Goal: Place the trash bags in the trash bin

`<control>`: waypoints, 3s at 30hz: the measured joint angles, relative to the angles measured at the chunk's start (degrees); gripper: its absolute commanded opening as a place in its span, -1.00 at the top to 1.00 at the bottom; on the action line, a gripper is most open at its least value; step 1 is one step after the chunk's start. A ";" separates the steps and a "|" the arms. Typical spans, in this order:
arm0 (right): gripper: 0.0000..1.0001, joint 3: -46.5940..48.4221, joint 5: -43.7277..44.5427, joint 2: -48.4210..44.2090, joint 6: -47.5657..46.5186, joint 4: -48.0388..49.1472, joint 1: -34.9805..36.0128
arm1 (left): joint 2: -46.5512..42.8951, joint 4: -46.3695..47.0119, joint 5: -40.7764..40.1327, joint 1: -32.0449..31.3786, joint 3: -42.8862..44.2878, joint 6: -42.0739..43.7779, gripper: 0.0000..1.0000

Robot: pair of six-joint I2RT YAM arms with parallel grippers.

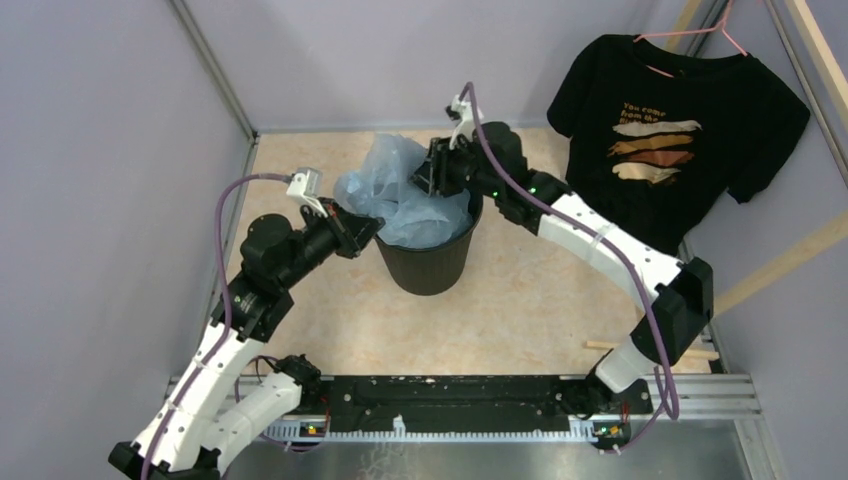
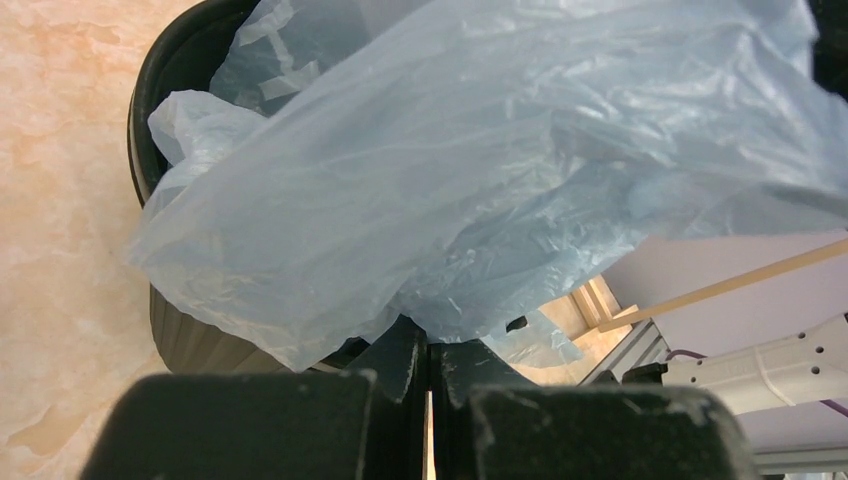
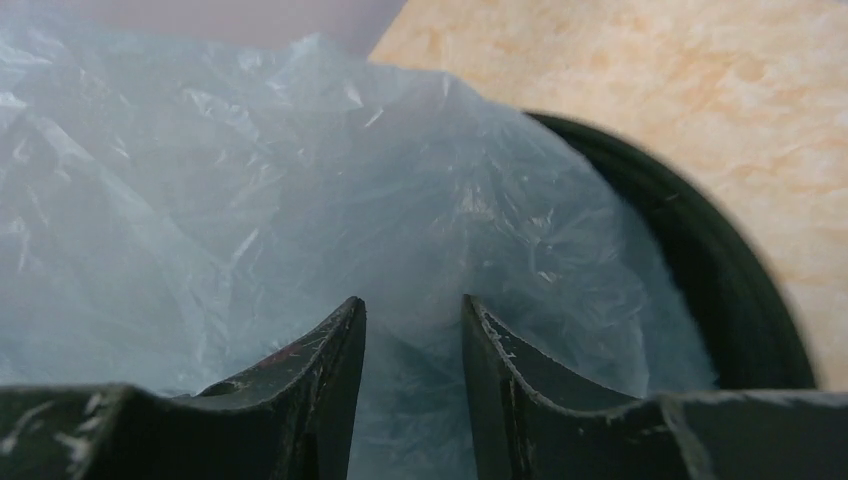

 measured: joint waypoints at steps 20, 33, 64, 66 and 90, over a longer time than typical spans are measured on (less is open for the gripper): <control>-0.08 3.61 17.38 12.57 -9.73 -15.15 6.29 | 8.02 -0.85 0.17 0.00 1.36 -1.27 1.00; -0.27 2.23 11.91 -8.50 -11.78 -15.19 7.63 | 8.02 -1.22 0.17 0.00 1.38 -1.05 1.00; -0.55 -11.06 5.40 -17.03 -1.46 -4.68 9.60 | 7.50 -0.96 1.27 0.00 0.90 -2.78 1.00; -0.47 -14.71 3.54 -18.82 2.91 1.33 9.60 | 6.99 -0.55 1.55 0.00 0.35 -3.26 1.00; -0.22 -31.04 21.79 -14.14 50.01 42.45 14.10 | 6.10 2.25 1.97 0.00 -1.55 -4.74 1.00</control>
